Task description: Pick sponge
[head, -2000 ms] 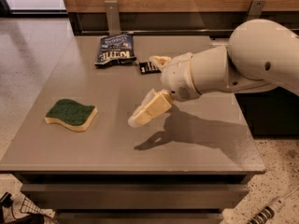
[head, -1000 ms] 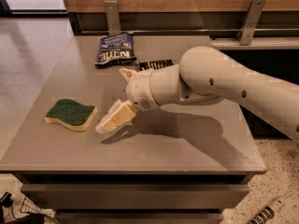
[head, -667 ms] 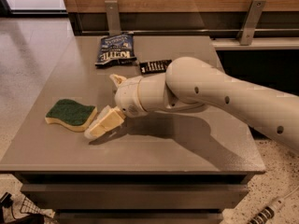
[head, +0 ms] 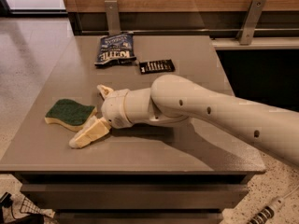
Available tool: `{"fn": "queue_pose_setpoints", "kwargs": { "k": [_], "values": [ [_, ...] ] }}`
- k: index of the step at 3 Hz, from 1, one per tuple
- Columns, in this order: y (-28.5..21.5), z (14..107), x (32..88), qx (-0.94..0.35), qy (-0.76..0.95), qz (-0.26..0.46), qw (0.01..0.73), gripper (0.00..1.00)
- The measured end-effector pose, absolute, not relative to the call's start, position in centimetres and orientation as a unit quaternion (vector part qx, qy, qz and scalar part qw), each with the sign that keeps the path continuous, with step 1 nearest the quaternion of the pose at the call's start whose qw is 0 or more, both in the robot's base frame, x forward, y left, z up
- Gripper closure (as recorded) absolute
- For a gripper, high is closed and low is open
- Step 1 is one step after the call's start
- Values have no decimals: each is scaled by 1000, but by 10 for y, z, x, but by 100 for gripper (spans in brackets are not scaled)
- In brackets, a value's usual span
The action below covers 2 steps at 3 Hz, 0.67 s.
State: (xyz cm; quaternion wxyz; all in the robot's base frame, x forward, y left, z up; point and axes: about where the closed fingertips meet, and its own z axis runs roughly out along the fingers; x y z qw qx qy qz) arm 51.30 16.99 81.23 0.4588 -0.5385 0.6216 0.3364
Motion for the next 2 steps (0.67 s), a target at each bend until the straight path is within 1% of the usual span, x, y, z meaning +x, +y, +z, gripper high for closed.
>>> {"fn": "queue_pose_setpoints", "kwargs": {
  "k": [1, 2],
  "values": [
    [191, 821, 500, -552, 602, 342, 464, 18],
    [195, 822, 497, -555, 599, 343, 464, 50]
  ]
}}
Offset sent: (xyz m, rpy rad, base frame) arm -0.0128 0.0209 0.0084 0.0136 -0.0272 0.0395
